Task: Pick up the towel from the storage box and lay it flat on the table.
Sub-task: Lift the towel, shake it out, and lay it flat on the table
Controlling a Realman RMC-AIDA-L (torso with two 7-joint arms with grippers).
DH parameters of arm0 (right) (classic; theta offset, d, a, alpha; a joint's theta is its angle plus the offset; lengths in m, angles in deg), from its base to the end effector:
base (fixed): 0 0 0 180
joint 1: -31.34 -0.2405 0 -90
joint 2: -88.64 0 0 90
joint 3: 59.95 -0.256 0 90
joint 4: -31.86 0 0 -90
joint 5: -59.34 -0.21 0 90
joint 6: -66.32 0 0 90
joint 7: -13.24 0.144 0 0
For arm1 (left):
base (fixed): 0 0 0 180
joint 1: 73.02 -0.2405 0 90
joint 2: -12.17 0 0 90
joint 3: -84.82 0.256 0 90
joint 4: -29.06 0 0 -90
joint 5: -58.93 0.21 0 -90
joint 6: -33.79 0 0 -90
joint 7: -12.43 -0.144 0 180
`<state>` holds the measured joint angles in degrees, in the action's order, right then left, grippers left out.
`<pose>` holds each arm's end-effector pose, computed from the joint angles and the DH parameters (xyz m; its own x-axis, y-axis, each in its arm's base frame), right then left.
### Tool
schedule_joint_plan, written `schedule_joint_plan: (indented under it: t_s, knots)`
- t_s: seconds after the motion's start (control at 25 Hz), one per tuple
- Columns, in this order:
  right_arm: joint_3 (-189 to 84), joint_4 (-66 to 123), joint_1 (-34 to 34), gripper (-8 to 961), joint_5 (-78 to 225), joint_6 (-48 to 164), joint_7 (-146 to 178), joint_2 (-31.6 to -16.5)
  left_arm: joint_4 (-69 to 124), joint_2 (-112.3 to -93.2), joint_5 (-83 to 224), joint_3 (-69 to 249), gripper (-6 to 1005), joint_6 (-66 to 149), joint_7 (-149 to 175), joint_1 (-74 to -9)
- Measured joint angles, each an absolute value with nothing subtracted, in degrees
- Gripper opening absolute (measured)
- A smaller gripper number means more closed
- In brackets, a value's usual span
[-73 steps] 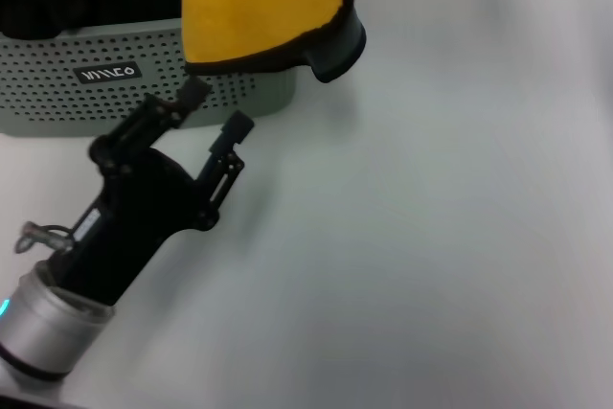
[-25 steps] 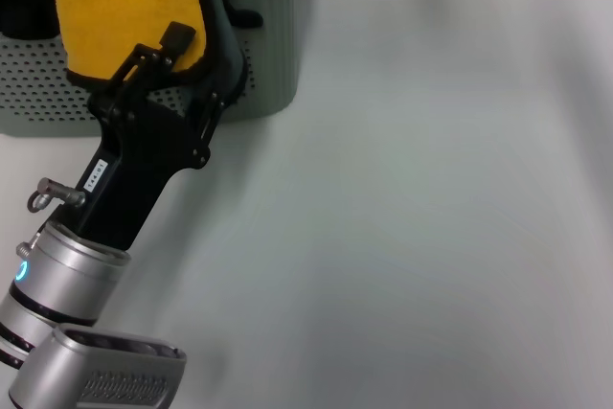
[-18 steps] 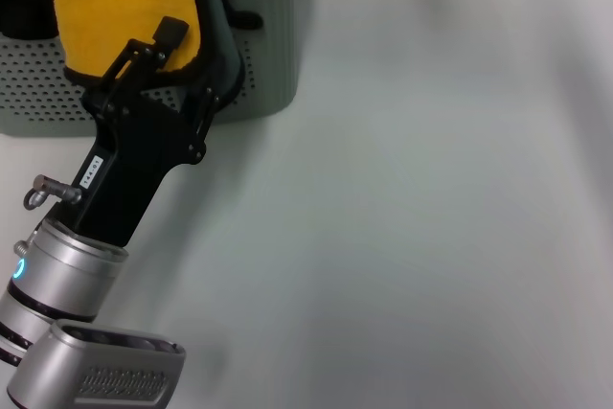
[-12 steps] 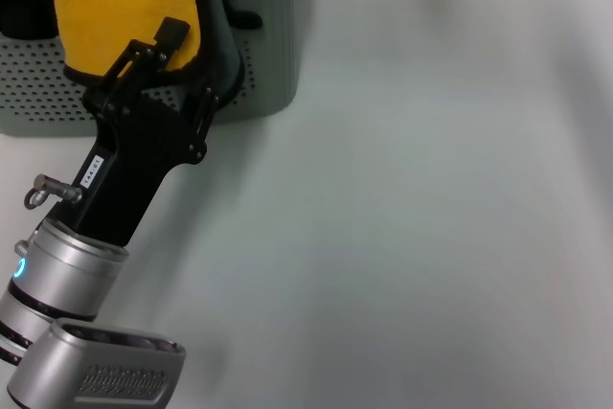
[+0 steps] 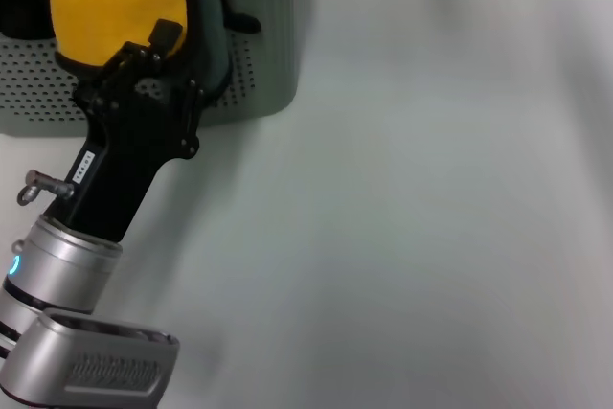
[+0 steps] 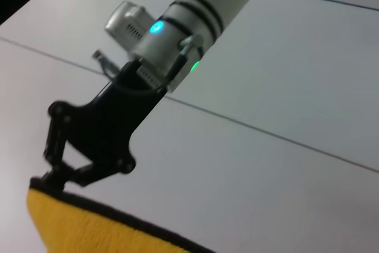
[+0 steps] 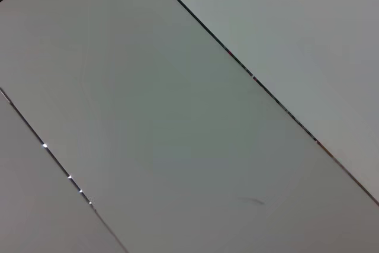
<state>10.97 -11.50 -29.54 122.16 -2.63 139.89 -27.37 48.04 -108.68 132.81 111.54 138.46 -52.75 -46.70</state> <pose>-0.0511 0.4243 0.0276 0.3638 -0.5849 -0.7249 -0.4047 -0.8002 0.4426 -0.2481 0.2461 -0.0483 0.7636 -0.5897 -0.2630 -0.2225 0.1420 -0.9645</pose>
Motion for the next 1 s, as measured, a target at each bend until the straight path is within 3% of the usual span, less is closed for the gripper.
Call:
schedule_joint_plan:
  t_s: [0.84,1.0]
  knots:
    - [10.93,-11.79,-28.15,9,120.24,-3.9,139.89,-27.22,48.05,-108.67,131.33,110.92,216,138.24,-50.96,-47.85]
    - [10.92,-11.82,-28.03,9,119.99,-4.09,139.89,-27.2,48.04,-108.68,131.32,110.92,136,138.21,-50.59,-47.94]
